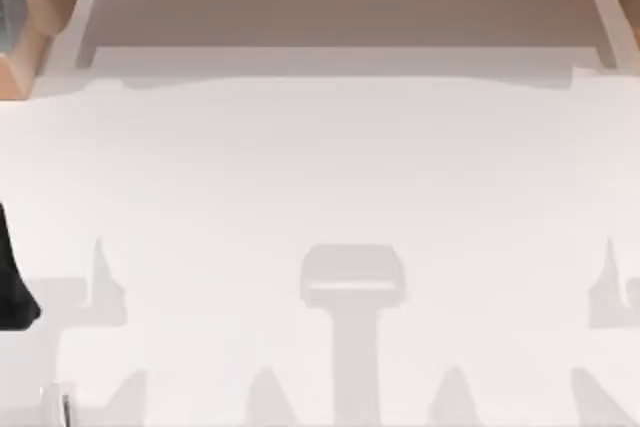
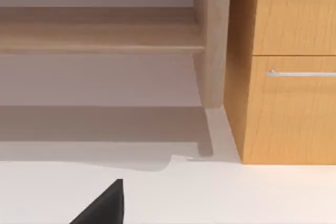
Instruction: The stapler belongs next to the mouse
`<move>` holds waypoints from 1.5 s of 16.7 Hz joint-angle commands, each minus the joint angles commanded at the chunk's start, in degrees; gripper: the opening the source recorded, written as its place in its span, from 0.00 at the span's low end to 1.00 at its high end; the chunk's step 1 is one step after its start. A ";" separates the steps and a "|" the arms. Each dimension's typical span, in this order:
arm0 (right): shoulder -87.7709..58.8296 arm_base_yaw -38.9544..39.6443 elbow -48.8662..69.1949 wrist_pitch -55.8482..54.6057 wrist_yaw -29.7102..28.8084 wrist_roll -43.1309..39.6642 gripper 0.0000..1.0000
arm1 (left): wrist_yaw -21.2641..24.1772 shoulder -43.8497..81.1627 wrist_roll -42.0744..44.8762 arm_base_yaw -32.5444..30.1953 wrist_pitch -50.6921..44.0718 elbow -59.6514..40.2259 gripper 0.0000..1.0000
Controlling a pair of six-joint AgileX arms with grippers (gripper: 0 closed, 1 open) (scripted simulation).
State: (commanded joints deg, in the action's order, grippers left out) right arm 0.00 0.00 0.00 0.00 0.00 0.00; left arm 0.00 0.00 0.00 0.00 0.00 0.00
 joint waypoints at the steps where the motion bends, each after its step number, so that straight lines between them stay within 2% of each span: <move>1: 0.00 0.00 0.00 0.00 0.00 0.00 1.00 | 0.00 0.00 0.00 0.00 0.00 0.00 1.00; 6: 0.00 0.00 0.00 0.00 0.00 0.00 1.00 | -0.07 6.38 -4.22 -2.43 -6.30 -4.40 1.00; 15: 0.00 0.00 0.00 0.00 0.00 0.00 1.00 | 0.19 45.86 -24.91 -14.03 -40.34 -23.75 1.00; 19: 0.00 0.00 0.00 0.00 0.00 0.00 1.00 | 0.09 59.64 -32.66 -18.22 -52.50 -31.20 1.00; 22: 0.00 0.00 0.00 0.00 0.00 0.00 1.00 | -0.05 65.51 -36.05 -20.13 -57.83 -34.75 1.00; 25: 0.00 0.00 0.00 0.00 0.00 0.00 1.00 | -0.10 66.77 -36.76 -20.53 -58.88 -35.51 1.00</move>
State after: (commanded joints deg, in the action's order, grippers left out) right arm 0.00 0.00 0.00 0.00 0.00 0.00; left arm -0.10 66.77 -36.76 -20.53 -58.88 -35.51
